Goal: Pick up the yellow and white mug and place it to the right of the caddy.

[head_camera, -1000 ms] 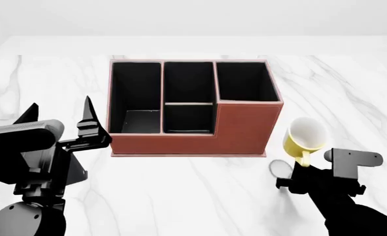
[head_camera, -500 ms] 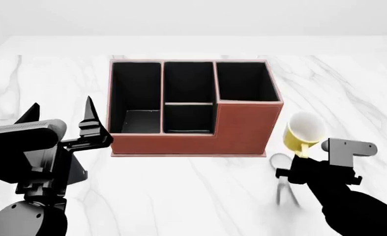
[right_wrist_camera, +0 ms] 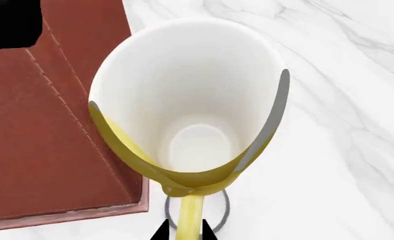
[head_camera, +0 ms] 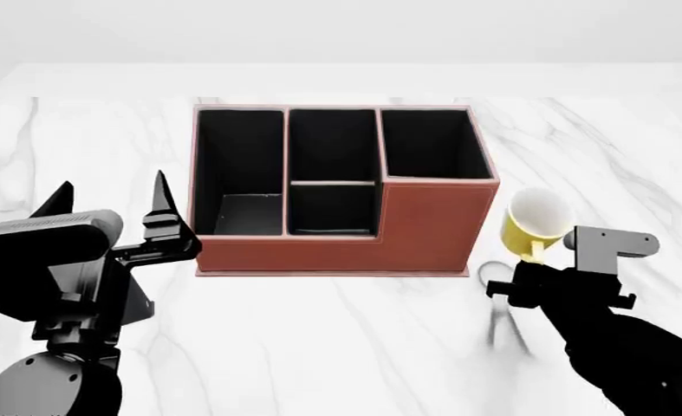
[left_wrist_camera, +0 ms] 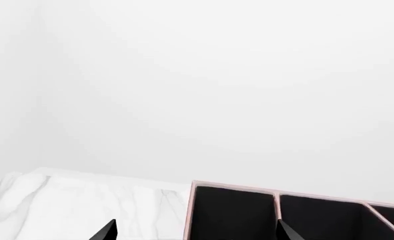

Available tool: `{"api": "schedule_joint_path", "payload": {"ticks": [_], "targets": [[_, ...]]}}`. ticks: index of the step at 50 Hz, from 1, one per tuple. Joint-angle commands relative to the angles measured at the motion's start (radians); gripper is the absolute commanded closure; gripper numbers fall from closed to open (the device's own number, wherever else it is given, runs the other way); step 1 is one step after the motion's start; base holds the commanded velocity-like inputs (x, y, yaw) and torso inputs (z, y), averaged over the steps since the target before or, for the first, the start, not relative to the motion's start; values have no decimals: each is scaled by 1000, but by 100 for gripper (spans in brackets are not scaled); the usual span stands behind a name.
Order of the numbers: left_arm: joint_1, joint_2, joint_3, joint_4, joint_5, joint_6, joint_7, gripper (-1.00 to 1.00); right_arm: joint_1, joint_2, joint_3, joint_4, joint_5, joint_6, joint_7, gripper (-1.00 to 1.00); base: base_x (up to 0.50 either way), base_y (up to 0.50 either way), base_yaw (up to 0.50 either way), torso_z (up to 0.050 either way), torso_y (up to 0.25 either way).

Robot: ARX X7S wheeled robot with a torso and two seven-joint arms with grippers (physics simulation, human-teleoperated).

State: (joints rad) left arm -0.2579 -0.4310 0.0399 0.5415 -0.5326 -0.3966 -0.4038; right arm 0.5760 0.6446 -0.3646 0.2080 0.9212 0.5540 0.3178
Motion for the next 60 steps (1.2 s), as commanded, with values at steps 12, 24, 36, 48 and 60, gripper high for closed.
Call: {"api": "schedule_joint_path", "payload": {"ticks": [12,24,36,48,60], "targets": [[-15,5,30,-40,31,14,2,-100,119,-49,-49,170,-88,-16,-90,100,0,0,0,0,1],[-18,6,40,-59,46,25,2,-100,178,-90,-73,292,-126,-46,-138,100,0,0,0,0,1],[-21,5,43,-65,47,24,-2,-100,226,-124,-86,401,-155,-76,-170,100,0,0,0,0,0],[-24,5,47,-77,49,31,1,-100,255,-152,-94,506,-179,-113,-201,100,0,0,0,0,1],[-25,4,48,-82,48,33,-2,-100,306,-200,-114,665,-217,-165,-251,100,0,0,0,0,1]]}}
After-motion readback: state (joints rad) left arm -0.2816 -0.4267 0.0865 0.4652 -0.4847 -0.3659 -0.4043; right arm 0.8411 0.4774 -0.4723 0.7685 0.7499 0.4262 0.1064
